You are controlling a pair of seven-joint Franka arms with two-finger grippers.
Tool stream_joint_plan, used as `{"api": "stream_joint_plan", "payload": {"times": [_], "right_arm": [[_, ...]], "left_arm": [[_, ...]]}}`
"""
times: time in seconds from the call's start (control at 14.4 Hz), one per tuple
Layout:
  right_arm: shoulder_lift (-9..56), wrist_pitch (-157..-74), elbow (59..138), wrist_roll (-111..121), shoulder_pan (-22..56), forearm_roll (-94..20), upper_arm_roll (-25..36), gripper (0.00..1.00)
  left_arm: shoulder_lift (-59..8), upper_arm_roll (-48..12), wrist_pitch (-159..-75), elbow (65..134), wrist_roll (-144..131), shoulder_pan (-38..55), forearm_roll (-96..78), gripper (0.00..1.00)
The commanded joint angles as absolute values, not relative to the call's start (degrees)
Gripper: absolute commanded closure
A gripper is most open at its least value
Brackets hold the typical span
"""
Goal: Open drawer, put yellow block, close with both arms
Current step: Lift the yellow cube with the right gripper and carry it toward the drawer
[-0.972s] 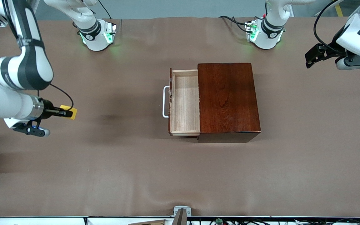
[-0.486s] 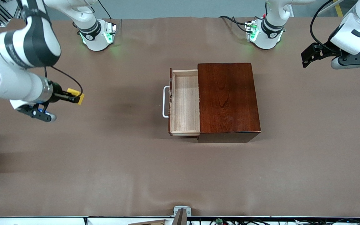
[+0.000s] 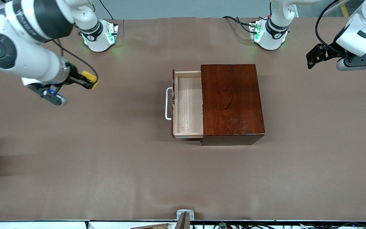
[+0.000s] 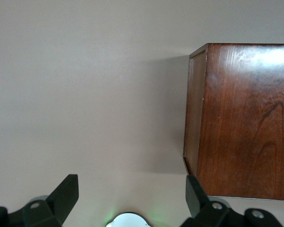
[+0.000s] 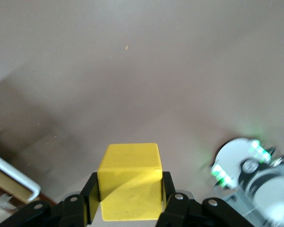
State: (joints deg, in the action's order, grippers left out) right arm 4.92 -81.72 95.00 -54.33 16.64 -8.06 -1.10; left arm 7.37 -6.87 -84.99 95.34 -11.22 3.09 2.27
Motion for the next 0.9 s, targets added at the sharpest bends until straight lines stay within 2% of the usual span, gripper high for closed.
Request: {"api": "stream_joint_plan", "payload": {"times": [0.0, 0.28, 0.49, 0.83], "right_arm": [[5.18, -82.08, 93.34, -65.18, 20.99, -12.55, -0.35, 0.94], [6.15, -88.84, 93.43, -79.16, 27.06, -14.32, -0.35, 0.94], [9.82, -96.12, 93.17, -91.35, 33.90, -14.24, -0.35, 0.95], [14.05, -103.87, 93.16, -104.39, 38.57, -14.24, -0.35, 0.95]], "left_arm": [[7.29, -7.12, -84.46, 94.48, -9.76, 2.55, 0.70, 0.00], [6.42, -7.03, -85.60, 93.96, -9.76, 2.11, -0.70, 0.00], [6.07, -7.03, -86.04, 93.96, -9.76, 1.93, -0.70, 0.00], [5.45, -6.42, -86.39, 93.96, -9.75, 1.76, -0.70, 0.00]]}}
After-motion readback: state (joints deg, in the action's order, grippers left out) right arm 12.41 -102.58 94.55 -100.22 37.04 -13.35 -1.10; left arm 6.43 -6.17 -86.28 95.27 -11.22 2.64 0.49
